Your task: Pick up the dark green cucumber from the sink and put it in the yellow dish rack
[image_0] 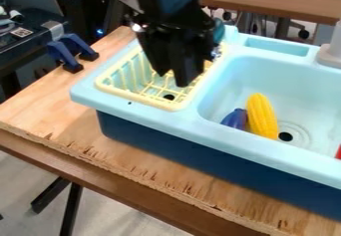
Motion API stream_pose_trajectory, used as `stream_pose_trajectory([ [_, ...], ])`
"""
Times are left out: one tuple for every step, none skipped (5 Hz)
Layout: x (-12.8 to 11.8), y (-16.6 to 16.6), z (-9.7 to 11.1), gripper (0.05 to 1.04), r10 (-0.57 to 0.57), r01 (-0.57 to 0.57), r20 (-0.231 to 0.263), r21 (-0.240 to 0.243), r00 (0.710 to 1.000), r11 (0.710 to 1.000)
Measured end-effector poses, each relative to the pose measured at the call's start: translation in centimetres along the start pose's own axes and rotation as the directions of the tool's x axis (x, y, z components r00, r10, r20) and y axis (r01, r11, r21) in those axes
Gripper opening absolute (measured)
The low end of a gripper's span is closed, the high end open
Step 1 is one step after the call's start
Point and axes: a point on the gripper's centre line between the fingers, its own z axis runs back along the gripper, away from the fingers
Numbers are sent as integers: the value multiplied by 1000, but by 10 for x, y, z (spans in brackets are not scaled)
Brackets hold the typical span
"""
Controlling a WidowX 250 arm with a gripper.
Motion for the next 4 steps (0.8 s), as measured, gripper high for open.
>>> stream_pose_trajectory([
  [-14,19,-4,477,75,-76,3,18,997,997],
  [-18,41,-10,477,149,-150,25,43,989,988],
  [-18,67,-15,477,234,-237,55,64,971,969],
  [-14,83,-30,477,265,-265,21,53,964,963],
])
